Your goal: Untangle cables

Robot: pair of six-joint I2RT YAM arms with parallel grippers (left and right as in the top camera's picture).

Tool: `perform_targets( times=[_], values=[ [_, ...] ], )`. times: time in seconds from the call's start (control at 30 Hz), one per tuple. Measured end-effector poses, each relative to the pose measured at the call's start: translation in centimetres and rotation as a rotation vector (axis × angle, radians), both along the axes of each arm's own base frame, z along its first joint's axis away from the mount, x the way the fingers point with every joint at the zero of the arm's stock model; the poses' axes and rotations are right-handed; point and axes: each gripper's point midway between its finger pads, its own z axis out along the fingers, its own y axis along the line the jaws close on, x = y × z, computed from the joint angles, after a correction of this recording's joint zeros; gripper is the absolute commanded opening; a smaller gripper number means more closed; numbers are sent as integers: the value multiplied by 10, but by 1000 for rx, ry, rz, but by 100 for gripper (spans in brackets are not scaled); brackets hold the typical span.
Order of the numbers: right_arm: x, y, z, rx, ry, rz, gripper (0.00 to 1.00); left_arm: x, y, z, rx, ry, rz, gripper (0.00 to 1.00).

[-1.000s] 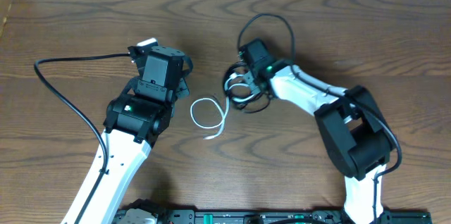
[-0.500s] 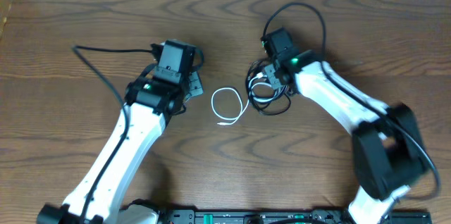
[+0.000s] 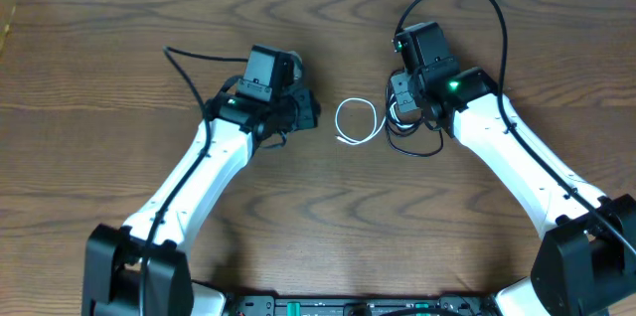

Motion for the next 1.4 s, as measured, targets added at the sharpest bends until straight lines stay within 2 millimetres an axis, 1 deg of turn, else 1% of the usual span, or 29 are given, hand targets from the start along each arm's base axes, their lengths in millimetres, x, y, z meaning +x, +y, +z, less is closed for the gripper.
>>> perform_targets(
  times=[0.17, 0.27, 0.33, 0.5, 0.7, 0.87, 1.03, 1.23, 1.4],
  values=[
    [-1, 4, 1, 30, 4, 2, 1, -4, -10, -17, -29, 58, -46, 45],
    [-2, 5, 10, 48, -11, 1, 1, -4, -18, -23, -58, 68, -86, 45],
    [-4, 5, 19, 64, -29, 2, 1, -2, -25, -25, -87, 61, -119, 45],
    [-11, 13, 45, 141, -67, 37, 1, 4, -42, -20, -166, 22, -189, 45],
    [-21, 21, 74, 236, -105, 86, 1, 5, -61, -9, -269, -20, -286, 45],
    [-29, 29, 90, 297, -119, 129, 1, 1, -74, -8, -321, -25, -347, 45],
    [-33, 35, 95, 334, -115, 155, 1, -6, -91, -11, -359, -20, -407, 45],
    [-36, 40, 96, 364, -101, 167, 1, -12, -114, 2, -441, -68, -500, 45],
    [-40, 44, 99, 392, -96, 182, 1, -16, -120, 4, -458, -70, -522, 44]
  ],
)
